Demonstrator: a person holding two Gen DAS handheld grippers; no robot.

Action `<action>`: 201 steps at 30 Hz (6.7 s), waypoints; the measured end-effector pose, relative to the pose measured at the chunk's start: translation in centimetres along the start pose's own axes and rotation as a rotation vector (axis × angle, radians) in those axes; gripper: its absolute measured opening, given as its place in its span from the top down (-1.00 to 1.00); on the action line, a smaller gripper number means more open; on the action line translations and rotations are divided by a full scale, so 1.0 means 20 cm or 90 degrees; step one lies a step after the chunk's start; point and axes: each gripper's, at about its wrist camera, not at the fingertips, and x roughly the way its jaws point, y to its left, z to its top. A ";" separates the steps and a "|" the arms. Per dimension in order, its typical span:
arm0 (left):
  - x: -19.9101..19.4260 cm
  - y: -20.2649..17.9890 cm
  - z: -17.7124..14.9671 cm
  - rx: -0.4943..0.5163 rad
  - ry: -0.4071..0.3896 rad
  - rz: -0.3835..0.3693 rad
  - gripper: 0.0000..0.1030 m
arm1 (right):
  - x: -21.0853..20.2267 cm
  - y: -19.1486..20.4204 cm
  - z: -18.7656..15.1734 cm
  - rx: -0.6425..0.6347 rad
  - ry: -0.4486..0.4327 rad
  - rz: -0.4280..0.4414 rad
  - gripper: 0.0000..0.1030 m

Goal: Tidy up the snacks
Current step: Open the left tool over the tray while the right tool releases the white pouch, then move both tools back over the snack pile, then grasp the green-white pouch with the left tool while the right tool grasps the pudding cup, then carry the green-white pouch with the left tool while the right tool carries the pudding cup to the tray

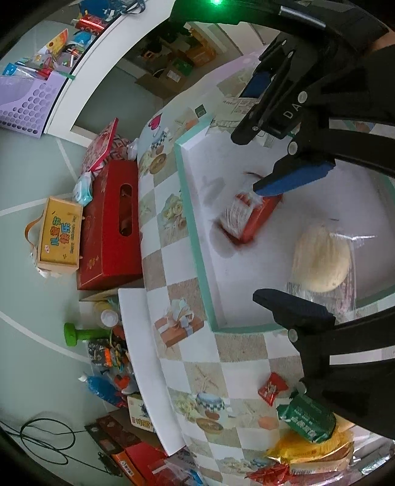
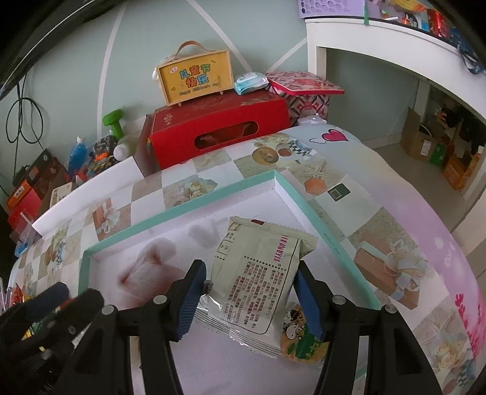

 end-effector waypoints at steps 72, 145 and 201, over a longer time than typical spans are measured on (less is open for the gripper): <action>-0.50 0.88 -0.46 -0.248 0.002 0.260 -1.00 | -0.30 0.74 -0.24 -0.236 0.011 0.106 -1.00; -0.47 1.54 -0.86 -0.493 0.081 0.294 -0.17 | -0.08 1.37 -0.77 -0.443 0.071 0.257 0.12; -0.57 0.73 -0.27 -0.240 -0.071 0.175 -0.16 | -0.26 0.66 -0.15 -0.180 -0.052 0.192 0.24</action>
